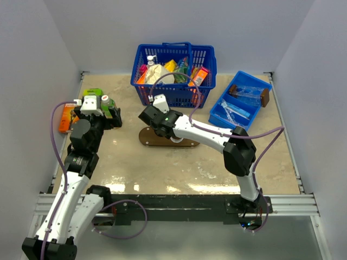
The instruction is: Prepare toiletry sets of a toothbrush and toothpaste on the tray
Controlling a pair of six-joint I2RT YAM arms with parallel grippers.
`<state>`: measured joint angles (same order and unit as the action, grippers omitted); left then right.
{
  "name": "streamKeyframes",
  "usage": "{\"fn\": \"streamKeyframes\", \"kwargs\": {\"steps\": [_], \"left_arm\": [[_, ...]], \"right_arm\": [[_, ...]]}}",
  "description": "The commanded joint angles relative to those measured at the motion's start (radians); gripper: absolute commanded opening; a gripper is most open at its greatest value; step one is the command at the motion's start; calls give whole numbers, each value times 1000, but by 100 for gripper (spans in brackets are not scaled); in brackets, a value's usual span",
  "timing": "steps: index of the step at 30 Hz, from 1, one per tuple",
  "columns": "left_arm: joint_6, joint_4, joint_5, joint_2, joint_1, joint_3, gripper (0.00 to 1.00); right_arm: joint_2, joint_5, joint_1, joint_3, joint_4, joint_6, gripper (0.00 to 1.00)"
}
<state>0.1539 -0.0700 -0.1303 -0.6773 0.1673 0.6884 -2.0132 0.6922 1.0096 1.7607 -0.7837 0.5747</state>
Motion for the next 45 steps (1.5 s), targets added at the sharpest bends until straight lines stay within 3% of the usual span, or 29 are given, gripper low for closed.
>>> {"fn": "streamKeyframes", "kwargs": {"steps": [1,5,10,14,20,25,28,32,37,40,45], "left_arm": [[-1,32,6,-2,8,-6,100],[-5,41,17,-4,8,-9,100],[-5,52,-6,-8,8,-15,100],[-13,53,7,-19,8,-20,99],[9,39,14,-56,8,29,97],[128,6,153,-100,15,48,87],[218,-30,132,-171,101,57,83],[321,-68,-104,-273,378,86,84],[522,-187,-186,-474,474,235,88],[556,-237,-256,-551,544,310,88],[585,-238,-220,-646,546,359,85]], "right_arm": [[34,13,6,-10,44,10,44],[63,-25,6,-27,70,2,58],[146,-82,4,-52,129,-29,66],[260,-138,-5,-145,263,-93,80],[462,-344,-152,-361,406,-136,80],[637,-479,-357,-518,492,-209,81],[714,-523,-476,-560,508,-240,81],[774,-523,-542,-578,495,-272,82],[821,-537,-565,-606,492,-280,82],[841,-546,-566,-629,500,-276,82],[870,-568,-566,-670,529,-268,82]]}}
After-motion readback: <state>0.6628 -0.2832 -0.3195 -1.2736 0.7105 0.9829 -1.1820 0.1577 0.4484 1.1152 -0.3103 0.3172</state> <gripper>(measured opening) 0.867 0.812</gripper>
